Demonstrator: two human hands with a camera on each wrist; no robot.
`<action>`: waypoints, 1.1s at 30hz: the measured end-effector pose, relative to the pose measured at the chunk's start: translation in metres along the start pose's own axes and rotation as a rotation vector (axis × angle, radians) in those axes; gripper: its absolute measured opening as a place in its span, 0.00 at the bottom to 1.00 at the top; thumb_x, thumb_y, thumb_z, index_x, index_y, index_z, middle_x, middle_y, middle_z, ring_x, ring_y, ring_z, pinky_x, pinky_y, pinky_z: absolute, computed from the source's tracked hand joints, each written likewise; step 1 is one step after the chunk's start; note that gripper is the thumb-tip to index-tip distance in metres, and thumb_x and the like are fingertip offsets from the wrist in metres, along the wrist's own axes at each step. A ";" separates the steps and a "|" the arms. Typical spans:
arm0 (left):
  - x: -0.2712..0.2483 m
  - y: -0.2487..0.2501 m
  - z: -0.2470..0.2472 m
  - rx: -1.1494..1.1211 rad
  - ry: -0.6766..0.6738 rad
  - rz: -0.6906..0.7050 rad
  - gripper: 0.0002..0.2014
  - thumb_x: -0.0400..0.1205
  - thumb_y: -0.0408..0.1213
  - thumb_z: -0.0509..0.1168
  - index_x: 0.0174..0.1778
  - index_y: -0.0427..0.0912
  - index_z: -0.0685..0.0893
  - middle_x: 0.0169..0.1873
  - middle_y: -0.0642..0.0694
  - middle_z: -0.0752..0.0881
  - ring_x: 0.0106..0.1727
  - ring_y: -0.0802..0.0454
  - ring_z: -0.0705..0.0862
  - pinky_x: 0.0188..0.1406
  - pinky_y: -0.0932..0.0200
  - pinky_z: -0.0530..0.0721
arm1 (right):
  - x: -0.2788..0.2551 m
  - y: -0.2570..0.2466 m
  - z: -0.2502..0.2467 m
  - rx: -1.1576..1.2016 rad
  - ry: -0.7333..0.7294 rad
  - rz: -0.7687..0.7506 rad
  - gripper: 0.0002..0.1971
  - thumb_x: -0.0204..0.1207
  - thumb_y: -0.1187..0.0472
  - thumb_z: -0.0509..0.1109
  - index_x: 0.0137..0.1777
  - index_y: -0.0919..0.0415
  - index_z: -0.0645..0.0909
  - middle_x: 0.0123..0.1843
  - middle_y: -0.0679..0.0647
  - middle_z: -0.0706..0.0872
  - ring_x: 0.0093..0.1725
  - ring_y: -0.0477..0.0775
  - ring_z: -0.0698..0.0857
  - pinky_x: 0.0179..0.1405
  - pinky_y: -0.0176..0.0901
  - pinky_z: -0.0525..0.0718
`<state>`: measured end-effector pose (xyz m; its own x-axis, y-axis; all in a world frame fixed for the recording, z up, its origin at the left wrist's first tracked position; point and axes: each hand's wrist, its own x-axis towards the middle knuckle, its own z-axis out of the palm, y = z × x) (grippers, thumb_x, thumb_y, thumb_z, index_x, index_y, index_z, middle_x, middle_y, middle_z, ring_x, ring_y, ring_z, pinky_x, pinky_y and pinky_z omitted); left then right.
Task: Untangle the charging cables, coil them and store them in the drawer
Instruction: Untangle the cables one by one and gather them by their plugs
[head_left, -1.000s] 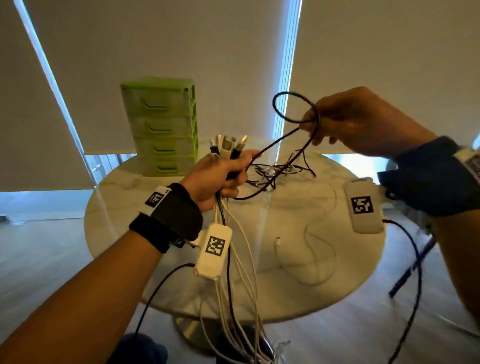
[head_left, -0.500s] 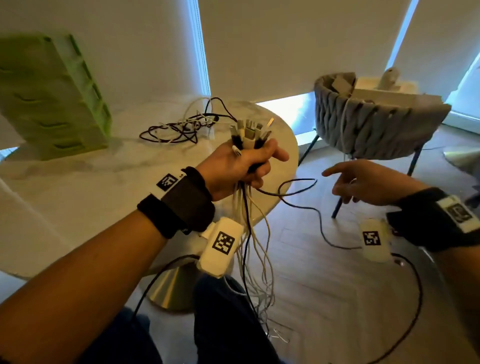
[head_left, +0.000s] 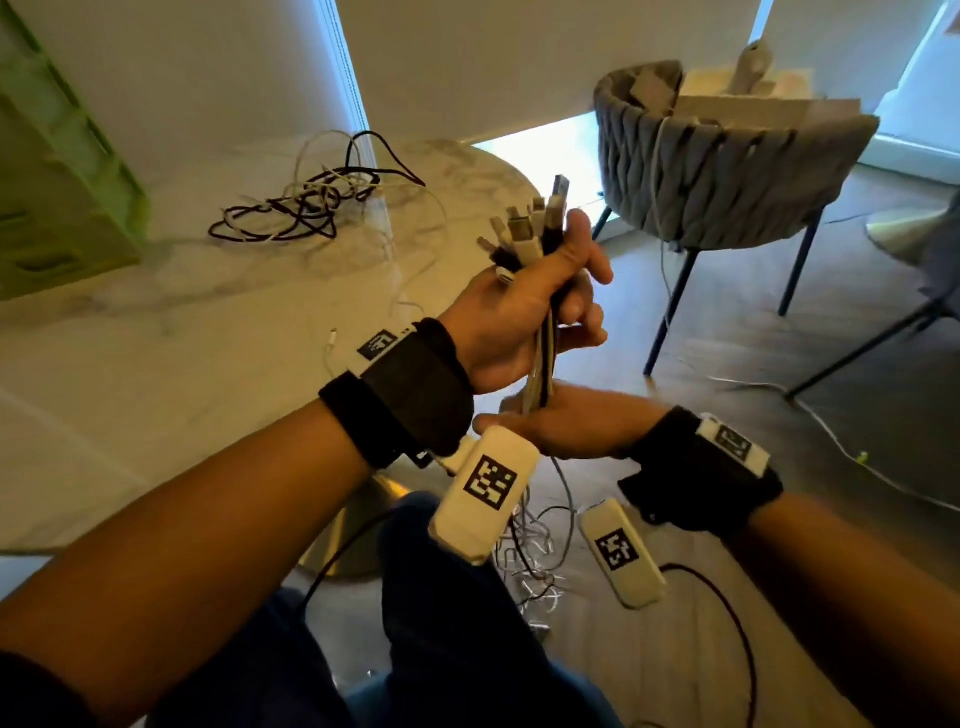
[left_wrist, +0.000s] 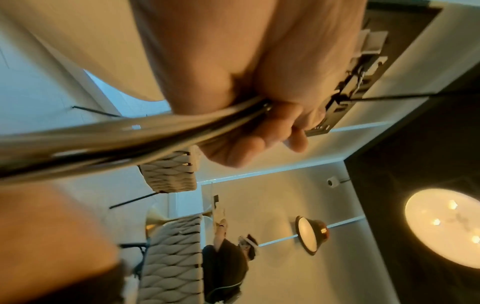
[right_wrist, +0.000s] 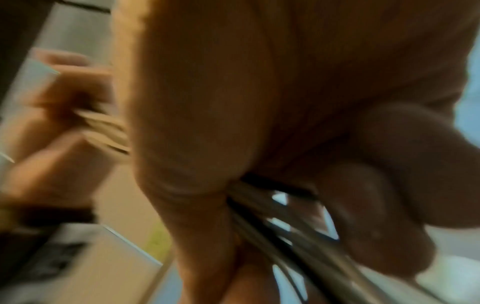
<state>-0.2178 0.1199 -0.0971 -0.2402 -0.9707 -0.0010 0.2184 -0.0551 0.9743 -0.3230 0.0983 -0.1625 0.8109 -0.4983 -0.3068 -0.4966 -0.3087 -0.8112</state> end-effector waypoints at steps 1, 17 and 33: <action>-0.001 0.001 0.000 -0.035 -0.028 -0.004 0.22 0.89 0.49 0.49 0.37 0.39 0.77 0.16 0.51 0.70 0.23 0.56 0.75 0.29 0.60 0.80 | 0.003 0.008 0.002 -0.002 -0.084 0.034 0.19 0.84 0.50 0.61 0.35 0.59 0.78 0.22 0.39 0.78 0.22 0.39 0.71 0.26 0.29 0.71; 0.007 0.002 -0.017 0.044 -0.113 -0.078 0.21 0.89 0.50 0.51 0.34 0.42 0.73 0.17 0.54 0.62 0.20 0.57 0.60 0.31 0.59 0.68 | 0.043 0.096 0.021 -0.105 0.129 0.289 0.17 0.83 0.47 0.62 0.38 0.58 0.76 0.33 0.52 0.79 0.31 0.48 0.76 0.36 0.42 0.76; 0.011 -0.015 -0.035 0.087 0.072 -0.128 0.18 0.86 0.27 0.53 0.31 0.43 0.78 0.18 0.54 0.59 0.19 0.58 0.58 0.27 0.59 0.66 | 0.002 -0.059 -0.073 -0.008 0.652 -0.319 0.19 0.82 0.46 0.64 0.71 0.48 0.76 0.55 0.40 0.83 0.56 0.37 0.83 0.52 0.28 0.82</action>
<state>-0.1904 0.1016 -0.1199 -0.1915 -0.9716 -0.1391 0.1074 -0.1616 0.9810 -0.3149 0.0563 -0.0789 0.5686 -0.7637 0.3057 -0.2706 -0.5246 -0.8072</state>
